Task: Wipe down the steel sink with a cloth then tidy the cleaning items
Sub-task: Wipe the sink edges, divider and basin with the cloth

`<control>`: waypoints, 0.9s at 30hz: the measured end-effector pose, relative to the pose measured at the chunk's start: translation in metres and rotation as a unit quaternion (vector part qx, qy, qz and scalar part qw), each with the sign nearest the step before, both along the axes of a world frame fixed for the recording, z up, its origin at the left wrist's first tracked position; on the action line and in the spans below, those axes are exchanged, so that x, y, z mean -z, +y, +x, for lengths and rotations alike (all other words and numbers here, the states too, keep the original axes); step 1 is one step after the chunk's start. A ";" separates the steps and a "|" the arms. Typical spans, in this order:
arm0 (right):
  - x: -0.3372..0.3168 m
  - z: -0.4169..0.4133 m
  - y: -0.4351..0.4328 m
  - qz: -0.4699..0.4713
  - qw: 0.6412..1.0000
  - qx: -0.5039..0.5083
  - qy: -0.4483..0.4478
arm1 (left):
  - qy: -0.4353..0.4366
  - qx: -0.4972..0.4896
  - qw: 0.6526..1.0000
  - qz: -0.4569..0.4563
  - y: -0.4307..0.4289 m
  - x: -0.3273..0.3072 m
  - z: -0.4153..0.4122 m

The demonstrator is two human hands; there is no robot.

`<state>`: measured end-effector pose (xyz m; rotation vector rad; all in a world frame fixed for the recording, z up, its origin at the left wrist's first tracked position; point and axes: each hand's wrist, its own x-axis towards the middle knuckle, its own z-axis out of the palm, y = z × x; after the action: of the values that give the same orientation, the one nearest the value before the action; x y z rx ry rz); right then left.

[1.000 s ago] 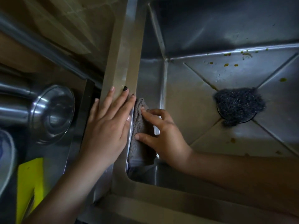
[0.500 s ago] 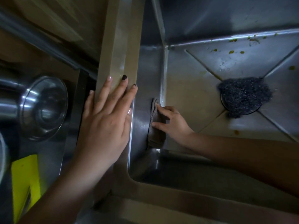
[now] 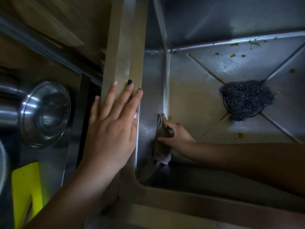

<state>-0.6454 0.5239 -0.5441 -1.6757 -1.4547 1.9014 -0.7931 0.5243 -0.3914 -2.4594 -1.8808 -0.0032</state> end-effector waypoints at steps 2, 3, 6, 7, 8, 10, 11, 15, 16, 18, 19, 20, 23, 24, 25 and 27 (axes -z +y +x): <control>-0.008 -0.001 -0.006 -0.006 1.000 0.007 0.009 | -0.001 -0.003 1.000 0.003 0.000 0.000 0.000; -0.015 -0.001 -0.009 -0.001 1.000 0.013 0.013 | -0.002 -0.003 1.000 0.006 0.000 0.000 0.000; -0.040 0.000 -0.012 0.020 0.999 0.022 0.025 | -0.003 -0.003 1.000 0.009 0.000 0.001 0.001; -0.051 -0.001 -0.013 0.031 0.999 0.025 0.030 | -0.004 -0.002 1.000 0.010 0.000 0.001 0.001; -0.062 -0.002 -0.014 0.044 0.998 0.034 0.039 | -0.004 -0.001 1.000 0.011 0.000 0.001 0.001; -0.084 -0.003 -0.016 0.073 0.993 0.060 0.075 | -0.002 -0.001 1.000 0.011 0.000 0.000 0.001; -0.095 -0.002 -0.018 0.095 0.988 0.073 0.098 | 0.000 -0.001 1.000 0.010 0.000 0.000 0.002; -0.118 0.000 -0.024 0.186 0.967 0.086 0.149 | 0.000 0.006 1.000 -0.005 0.000 -0.001 0.000; -0.118 0.000 -0.024 0.197 0.964 0.086 0.155 | 0.001 0.009 1.000 -0.008 0.000 -0.002 0.000; -0.113 0.000 -0.023 0.208 0.961 0.082 0.161 | 0.001 0.010 1.000 -0.008 0.000 -0.002 0.000; -0.109 0.000 -0.022 0.212 0.961 0.079 0.161 | 0.000 0.008 1.000 -0.006 0.000 -0.002 0.000; -0.104 0.001 -0.019 0.217 0.960 0.075 0.160 | -0.002 0.006 1.000 -0.004 0.001 -0.001 0.000; -0.085 0.001 -0.011 0.213 0.966 0.062 0.135 | -0.005 0.003 1.000 -0.002 0.001 0.000 0.000; -0.076 0.001 -0.007 0.203 0.970 0.060 0.116 | -0.006 0.004 1.000 -0.002 0.001 0.000 0.000; -0.067 0.001 -0.003 0.187 0.976 0.058 0.094 | -0.007 0.004 1.000 0.000 0.001 0.000 0.000; -0.046 0.002 0.005 0.142 0.988 0.042 0.053 | -0.009 0.003 1.000 0.003 0.000 0.001 0.000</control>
<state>-0.6438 0.5293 -0.4980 -1.4600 -1.5052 1.6226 -0.7931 0.5247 -0.3920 -2.4700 -1.8761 -0.0311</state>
